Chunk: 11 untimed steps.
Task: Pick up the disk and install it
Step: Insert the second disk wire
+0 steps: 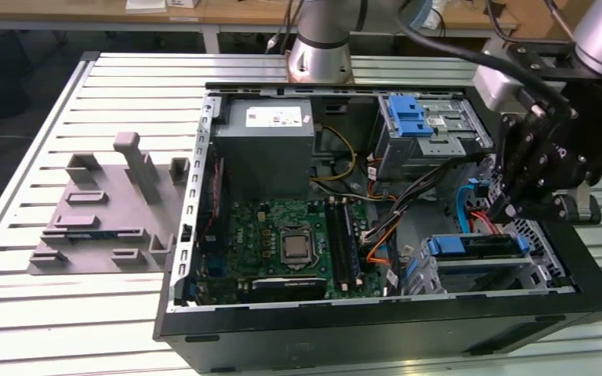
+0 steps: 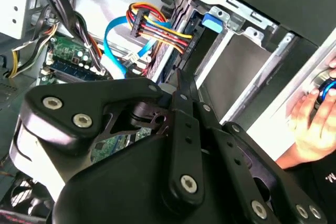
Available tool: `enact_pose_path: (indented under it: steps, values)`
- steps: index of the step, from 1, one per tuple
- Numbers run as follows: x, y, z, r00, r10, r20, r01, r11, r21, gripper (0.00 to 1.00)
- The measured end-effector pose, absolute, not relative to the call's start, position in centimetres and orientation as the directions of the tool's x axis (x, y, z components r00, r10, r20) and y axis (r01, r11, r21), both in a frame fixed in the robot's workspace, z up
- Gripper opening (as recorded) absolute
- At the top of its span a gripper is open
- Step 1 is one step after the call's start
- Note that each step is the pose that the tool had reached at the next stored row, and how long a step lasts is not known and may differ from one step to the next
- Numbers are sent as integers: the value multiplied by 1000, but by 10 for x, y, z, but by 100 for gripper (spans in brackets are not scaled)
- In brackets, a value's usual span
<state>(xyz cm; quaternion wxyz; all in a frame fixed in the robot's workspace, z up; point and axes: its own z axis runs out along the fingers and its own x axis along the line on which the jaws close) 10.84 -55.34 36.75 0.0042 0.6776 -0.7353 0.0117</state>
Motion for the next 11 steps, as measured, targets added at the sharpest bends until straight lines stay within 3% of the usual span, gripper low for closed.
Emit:
enact_pose_path:
  steps: [11]
  values:
    - [98, -549, 387, -82, -996, 22, -997, 81, -14, 11]
